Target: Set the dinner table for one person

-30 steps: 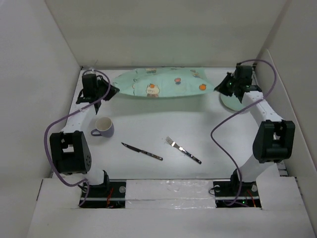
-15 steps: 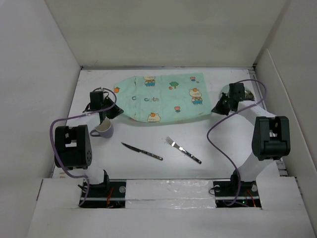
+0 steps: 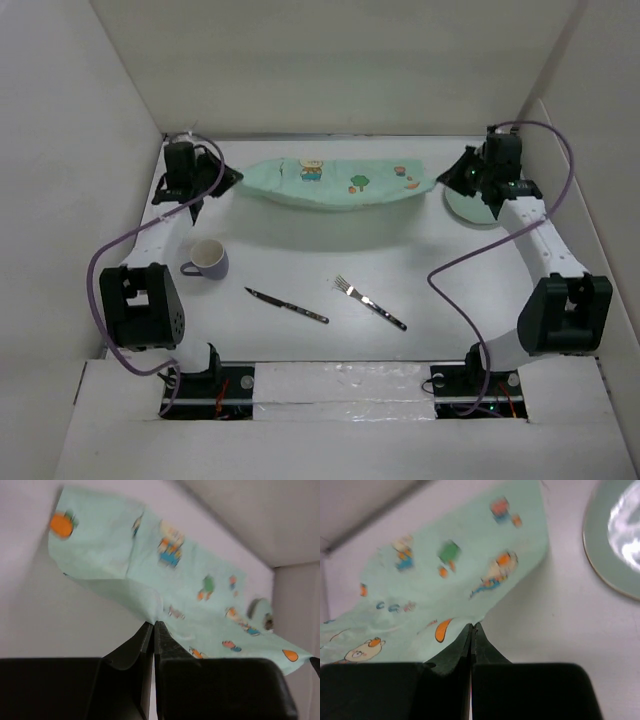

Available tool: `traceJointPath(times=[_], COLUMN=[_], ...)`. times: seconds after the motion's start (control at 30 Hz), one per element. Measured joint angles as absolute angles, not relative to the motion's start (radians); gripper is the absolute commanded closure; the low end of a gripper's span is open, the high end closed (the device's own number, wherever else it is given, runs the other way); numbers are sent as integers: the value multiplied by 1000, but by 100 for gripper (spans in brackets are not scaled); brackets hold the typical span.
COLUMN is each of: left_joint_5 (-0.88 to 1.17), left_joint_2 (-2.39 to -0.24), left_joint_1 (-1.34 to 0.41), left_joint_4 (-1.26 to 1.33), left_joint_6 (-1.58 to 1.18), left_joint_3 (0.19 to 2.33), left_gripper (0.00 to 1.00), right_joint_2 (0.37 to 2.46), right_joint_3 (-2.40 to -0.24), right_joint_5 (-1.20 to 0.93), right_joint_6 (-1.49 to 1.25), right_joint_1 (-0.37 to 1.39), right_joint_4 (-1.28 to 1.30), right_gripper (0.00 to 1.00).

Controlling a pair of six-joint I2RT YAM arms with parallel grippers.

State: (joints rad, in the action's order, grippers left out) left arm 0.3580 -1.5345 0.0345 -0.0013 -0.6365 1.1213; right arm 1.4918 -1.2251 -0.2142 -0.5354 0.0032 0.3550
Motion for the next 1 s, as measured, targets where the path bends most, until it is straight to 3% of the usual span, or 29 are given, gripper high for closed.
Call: traceJointPath(times=[0.33, 0.53, 0.77, 1.0], left_joint_5=[392, 389, 362, 352], left_joint_2=[-1365, -1363, -1520, -1798], left_joint_1=[35, 35, 35, 35], left_joint_4=[-54, -100, -113, -172], left_joint_6=[-682, -689, -709, -747], left_joint_3=[1485, 1647, 1765, 1967], left_gripper=[100, 100, 100, 100], right_joint_2=[1270, 1276, 1515, 1869], right_joint_3=[-1568, -1734, -1864, -2156], right_joint_5=[-164, -154, -157, -166], right_joint_6=[-534, -528, -536, -555], right_joint_1=[35, 32, 15, 7], right_joint_4=[395, 429, 419, 495], right_gripper=[100, 100, 100, 100])
